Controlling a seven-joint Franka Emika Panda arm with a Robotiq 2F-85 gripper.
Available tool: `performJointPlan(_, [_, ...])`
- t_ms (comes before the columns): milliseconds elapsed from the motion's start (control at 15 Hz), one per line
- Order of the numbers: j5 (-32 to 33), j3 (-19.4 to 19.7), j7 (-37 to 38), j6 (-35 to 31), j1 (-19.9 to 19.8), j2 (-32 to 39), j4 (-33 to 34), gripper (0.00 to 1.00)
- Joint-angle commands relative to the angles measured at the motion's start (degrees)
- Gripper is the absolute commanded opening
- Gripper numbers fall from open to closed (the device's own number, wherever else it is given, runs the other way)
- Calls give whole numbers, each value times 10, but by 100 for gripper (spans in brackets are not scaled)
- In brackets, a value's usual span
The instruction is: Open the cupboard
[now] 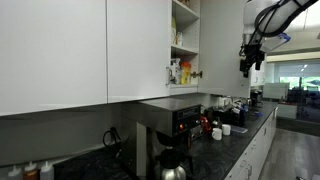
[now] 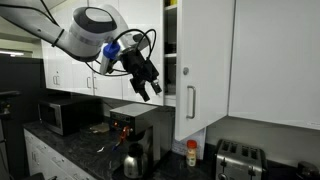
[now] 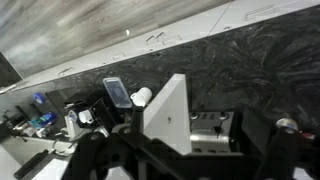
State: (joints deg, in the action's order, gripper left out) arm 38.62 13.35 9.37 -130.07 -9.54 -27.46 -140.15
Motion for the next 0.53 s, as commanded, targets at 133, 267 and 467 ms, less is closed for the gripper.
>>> performJointPlan(133, [-71,-28,-136,82,1,-15,16,100])
performJointPlan(267, [-93,-26,-171,73,9,-23,15,100])
performJointPlan(467, [-164,-7,-250,47,35,-36,13,100])
